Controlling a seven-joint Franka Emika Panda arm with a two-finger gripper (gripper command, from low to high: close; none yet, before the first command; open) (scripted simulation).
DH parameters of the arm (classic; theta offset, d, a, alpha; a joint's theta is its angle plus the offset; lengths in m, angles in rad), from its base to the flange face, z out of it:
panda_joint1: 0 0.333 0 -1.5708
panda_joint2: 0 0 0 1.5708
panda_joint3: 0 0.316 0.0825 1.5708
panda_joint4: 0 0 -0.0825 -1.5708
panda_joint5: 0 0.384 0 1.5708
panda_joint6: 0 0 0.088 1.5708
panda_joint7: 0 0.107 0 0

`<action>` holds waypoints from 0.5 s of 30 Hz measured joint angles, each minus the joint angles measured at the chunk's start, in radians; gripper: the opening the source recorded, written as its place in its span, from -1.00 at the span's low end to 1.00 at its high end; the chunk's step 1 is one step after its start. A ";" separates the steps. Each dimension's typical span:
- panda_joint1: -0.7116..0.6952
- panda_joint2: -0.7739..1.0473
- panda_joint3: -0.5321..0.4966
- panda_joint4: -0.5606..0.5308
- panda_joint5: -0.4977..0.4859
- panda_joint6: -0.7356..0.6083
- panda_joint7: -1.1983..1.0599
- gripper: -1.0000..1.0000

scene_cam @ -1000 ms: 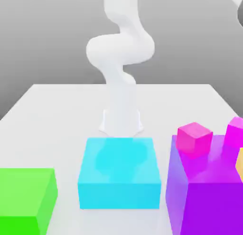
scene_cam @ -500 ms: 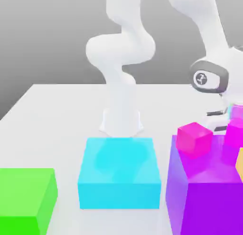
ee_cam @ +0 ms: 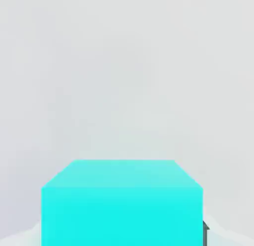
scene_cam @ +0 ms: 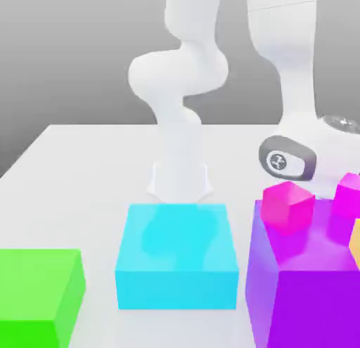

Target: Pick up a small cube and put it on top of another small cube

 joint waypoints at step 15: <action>0.047 -0.374 0.116 0.170 0.183 -0.550 -0.421 -1.00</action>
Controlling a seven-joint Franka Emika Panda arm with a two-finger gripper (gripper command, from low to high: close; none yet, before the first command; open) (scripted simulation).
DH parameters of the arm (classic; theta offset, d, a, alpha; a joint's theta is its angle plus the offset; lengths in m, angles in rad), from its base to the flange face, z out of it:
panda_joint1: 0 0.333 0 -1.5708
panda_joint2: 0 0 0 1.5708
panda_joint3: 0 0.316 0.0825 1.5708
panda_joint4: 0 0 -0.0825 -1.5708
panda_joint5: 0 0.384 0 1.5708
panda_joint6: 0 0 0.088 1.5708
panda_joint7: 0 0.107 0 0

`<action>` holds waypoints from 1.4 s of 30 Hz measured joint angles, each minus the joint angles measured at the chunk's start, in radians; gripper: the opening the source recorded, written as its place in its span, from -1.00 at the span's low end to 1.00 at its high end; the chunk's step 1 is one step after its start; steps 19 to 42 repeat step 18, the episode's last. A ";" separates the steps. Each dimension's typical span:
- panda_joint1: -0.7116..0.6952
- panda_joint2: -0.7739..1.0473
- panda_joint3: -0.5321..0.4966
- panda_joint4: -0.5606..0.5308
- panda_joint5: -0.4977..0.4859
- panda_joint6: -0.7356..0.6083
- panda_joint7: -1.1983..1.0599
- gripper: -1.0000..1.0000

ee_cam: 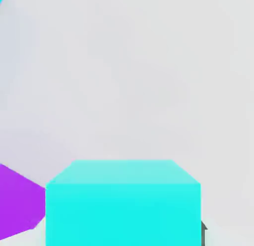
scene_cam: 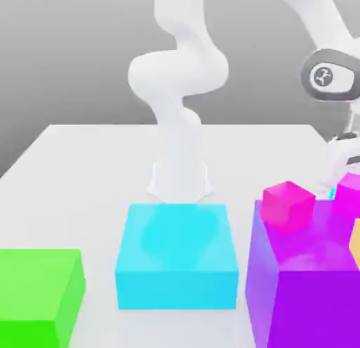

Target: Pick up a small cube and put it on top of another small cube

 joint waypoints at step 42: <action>-0.190 -0.111 -0.327 0.135 0.107 -0.224 -0.345 1.00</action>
